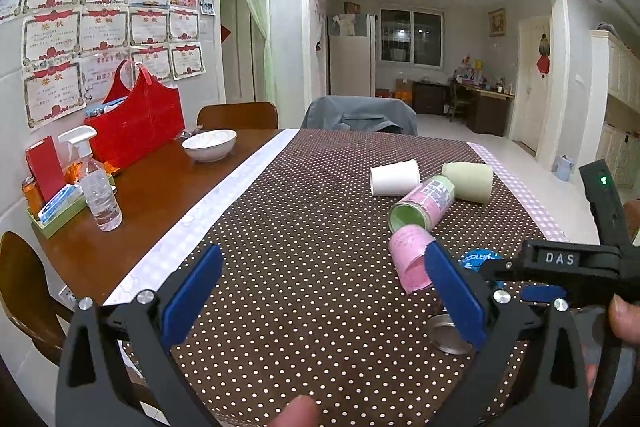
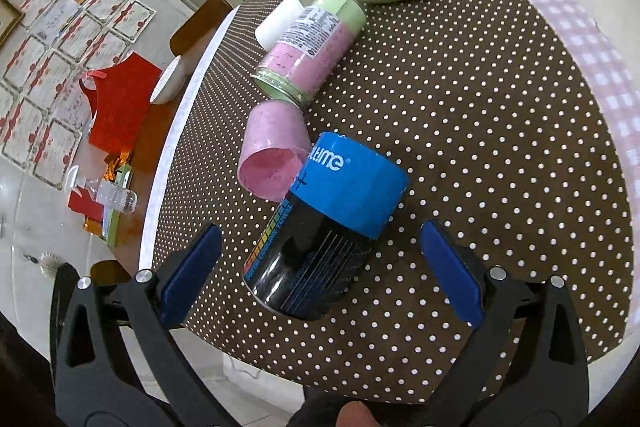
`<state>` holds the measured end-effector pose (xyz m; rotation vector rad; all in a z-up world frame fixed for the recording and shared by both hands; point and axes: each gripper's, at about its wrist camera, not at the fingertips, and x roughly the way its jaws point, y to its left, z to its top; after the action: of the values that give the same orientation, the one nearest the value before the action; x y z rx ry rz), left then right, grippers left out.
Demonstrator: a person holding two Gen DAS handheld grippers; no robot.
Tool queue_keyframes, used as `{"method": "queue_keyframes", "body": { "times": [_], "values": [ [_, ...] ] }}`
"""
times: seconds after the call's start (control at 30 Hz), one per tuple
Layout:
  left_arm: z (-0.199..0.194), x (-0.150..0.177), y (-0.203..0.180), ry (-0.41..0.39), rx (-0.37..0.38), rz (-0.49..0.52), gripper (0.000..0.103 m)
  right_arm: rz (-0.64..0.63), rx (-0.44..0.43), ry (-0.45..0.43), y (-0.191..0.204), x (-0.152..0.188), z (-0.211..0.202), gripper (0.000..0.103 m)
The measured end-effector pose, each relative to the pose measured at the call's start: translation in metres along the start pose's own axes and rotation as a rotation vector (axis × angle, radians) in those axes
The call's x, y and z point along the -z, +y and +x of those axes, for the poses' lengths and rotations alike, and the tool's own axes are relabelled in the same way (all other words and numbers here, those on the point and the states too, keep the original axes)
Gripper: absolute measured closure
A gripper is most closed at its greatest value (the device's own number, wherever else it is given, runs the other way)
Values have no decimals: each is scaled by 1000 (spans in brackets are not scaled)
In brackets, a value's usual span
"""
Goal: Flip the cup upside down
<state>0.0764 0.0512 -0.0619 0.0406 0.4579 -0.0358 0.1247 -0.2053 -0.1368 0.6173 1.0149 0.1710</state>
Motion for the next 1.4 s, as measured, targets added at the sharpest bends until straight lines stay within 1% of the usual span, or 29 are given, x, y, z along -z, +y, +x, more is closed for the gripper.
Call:
{"method": "queue_keyframes", "body": {
  "times": [0.27, 0.5, 0.53, 0.63, 0.67, 0.83, 1.03, 1.13, 1.23, 1.4],
  "values": [
    [3, 0, 6, 5, -11, -8, 4, 63, 27, 39, -3, -10, 24, 6],
    [6, 1, 5, 13, -9, -5, 4, 117, 23, 82, -3, -19, 45, 7],
    [6, 1, 5, 14, -10, -5, 4, 122, 21, 87, -2, -20, 47, 8],
    [6, 1, 5, 15, -9, -6, 4, 109, 34, 100, 0, -20, 51, 18],
    [6, 1, 5, 15, -9, -6, 4, 105, 41, 105, 0, -20, 53, 27],
    [7, 2, 5, 14, -11, -5, 4, 75, 10, 115, 2, -18, 55, 30],
    [7, 3, 4, 14, -11, -2, 4, 55, -49, 76, -3, -12, 40, 32],
    [7, 3, 2, 17, -7, 1, 4, 50, -94, 35, -9, -10, 27, 33],
    [8, 4, -3, 22, -3, 9, 4, 40, -119, -4, -13, -9, 16, 34],
    [9, 6, -12, 32, 7, 26, 4, -14, -130, -72, -10, -5, 0, 35]
  ]
}}
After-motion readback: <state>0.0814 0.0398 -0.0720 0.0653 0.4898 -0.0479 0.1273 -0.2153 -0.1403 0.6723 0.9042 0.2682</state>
